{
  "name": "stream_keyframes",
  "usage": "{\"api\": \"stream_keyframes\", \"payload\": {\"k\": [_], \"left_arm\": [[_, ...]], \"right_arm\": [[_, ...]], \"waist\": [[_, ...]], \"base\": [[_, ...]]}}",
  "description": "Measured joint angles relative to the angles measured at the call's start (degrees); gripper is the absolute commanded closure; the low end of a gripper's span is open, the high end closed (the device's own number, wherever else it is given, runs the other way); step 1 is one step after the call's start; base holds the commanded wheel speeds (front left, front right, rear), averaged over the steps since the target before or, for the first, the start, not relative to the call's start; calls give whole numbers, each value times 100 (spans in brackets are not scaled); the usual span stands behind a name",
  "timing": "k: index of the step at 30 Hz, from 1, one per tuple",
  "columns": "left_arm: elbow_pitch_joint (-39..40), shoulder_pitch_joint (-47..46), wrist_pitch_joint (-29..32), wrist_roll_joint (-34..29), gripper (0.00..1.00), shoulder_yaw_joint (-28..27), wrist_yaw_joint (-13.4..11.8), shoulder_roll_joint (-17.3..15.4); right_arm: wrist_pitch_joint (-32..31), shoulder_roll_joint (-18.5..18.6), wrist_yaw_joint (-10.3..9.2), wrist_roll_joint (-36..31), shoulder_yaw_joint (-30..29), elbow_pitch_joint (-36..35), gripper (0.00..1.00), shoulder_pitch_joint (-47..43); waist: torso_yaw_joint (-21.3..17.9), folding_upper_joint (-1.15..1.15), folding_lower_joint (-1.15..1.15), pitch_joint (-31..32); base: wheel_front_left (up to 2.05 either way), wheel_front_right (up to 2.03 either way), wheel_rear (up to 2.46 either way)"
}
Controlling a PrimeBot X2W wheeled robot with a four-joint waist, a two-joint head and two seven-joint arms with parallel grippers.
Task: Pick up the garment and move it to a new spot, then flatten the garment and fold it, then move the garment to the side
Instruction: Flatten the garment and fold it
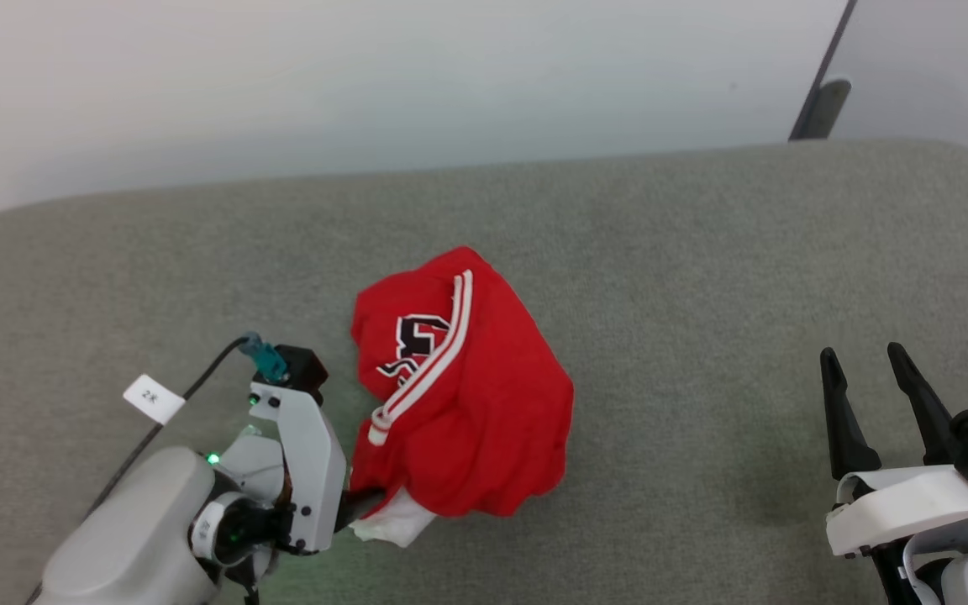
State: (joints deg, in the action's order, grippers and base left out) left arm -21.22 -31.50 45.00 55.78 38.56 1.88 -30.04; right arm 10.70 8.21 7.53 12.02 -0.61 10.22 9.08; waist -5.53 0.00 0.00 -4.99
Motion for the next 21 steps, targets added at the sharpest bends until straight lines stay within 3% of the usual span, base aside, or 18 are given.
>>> {"api": "stream_keyframes", "payload": {"k": [5, 7, 8, 15, 21], "left_arm": [[-477, -92, -122, 3, 0, 21, 90, 159], [-626, -161, -197, 3, 75, 12, 165, 190], [-677, -208, -244, -26, 100, 26, 182, 189], [-813, -494, -353, -89, 100, -89, 247, 21], [-565, -645, -366, -146, 100, -280, 110, -460]], "right_arm": [[60, -23, 0, -12, -4, 46, 0, 92], [75, -32, 0, -26, -2, 80, 0, 117], [92, -31, 0, -26, -4, 99, 0, 121], [138, -30, 0, -62, -60, 152, 0, 146], [140, -52, 0, -98, -94, 138, 0, 137]], "waist": [[-65, 0, 0, -216], [-71, 0, 0, -276], [-69, 0, 0, -297], [50, 0, 0, -309], [151, 0, 0, -295]], "base": [[0, 0, 0], [0, 0, 0], [0, 0, 0], [0, 0, 0], [0, 0, 0]]}}
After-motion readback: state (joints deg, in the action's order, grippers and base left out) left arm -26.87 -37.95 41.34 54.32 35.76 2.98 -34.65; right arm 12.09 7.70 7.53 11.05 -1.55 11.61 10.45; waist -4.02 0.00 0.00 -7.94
